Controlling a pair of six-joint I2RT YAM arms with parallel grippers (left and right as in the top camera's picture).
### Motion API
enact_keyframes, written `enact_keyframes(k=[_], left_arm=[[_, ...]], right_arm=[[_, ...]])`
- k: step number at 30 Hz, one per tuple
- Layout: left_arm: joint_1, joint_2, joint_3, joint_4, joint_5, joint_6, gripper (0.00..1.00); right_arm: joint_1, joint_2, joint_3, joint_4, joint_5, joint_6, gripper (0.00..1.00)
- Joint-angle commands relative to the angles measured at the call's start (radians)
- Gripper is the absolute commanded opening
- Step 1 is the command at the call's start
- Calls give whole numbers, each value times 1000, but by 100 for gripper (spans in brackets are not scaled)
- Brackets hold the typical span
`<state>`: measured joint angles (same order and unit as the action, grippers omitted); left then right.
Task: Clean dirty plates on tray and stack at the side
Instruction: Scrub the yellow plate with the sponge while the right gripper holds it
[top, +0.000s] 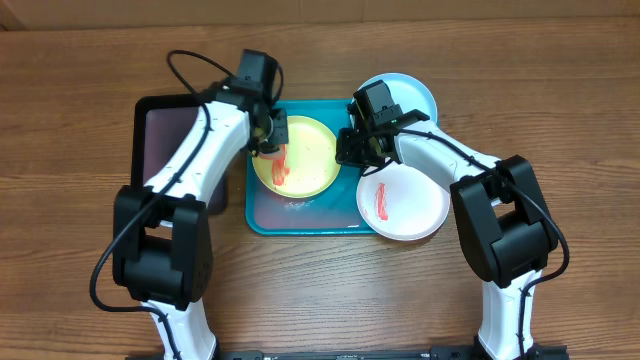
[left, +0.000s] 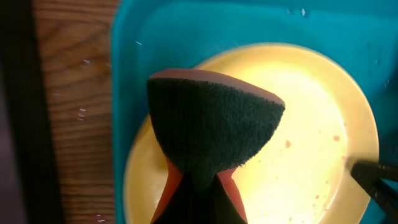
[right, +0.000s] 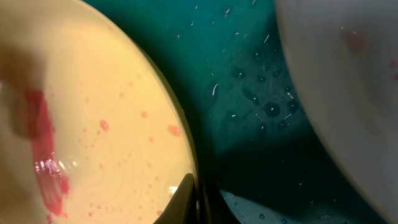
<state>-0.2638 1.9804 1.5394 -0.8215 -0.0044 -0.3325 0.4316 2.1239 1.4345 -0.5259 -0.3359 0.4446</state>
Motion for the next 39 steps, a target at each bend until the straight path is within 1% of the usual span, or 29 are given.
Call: enact_keyframes(k=[1, 5, 9, 14, 16, 18, 19, 20, 21, 22, 24, 26, 28, 29, 30, 32, 34, 39], left_arm=[[-27, -22, -53, 15, -14, 9, 4], [-40, -22, -124, 50, -20, -11, 4], [-40, -22, -198, 89, -61, -35, 4], [-40, -22, -267, 139, -69, -35, 4], [-42, -22, -269, 149, -8, -4, 4], [-47, -22, -269, 185, 144, 119, 4], [-49, -22, -269, 209, 243, 188, 4], [-51, -22, -269, 235, 312, 227, 4], [-53, -22, -269, 252, 322, 232, 4], [-53, -22, -269, 265, 298, 225, 4], [-51, -22, -269, 292, 147, 127, 4], [-51, -22, -269, 298, -62, 19, 4], [-51, -22, -269, 286, -202, -51, 4], [-51, -22, -269, 267, -280, -108, 4], [-51, -22, -269, 245, -343, -153, 4], [-51, -22, -269, 215, -376, -167, 4], [-52, -22, -269, 196, -317, -114, 4], [-53, -22, -269, 121, 8, 112, 4]], right_arm=[[6, 14, 18, -3, 3, 6, 4], [6, 14, 18, -2, 3, 6, 4], [6, 14, 18, -2, 3, 9, 4], [6, 14, 18, 0, 2, 10, 4], [6, 14, 18, 1, 3, 17, 4], [6, 14, 18, 1, 3, 21, 4], [6, 14, 18, 1, 3, 21, 4], [6, 14, 18, 1, 3, 21, 4], [6, 14, 18, 1, 3, 21, 4], [6, 14, 18, 1, 2, 21, 4], [6, 14, 18, 0, 2, 21, 4], [6, 14, 18, 0, 2, 21, 4], [6, 14, 18, 0, 2, 21, 4], [6, 14, 18, 0, 2, 21, 4], [6, 14, 18, 0, 2, 21, 4], [6, 14, 18, 0, 3, 21, 4], [6, 14, 18, 1, 2, 21, 4], [6, 14, 18, -5, -33, 24, 4]])
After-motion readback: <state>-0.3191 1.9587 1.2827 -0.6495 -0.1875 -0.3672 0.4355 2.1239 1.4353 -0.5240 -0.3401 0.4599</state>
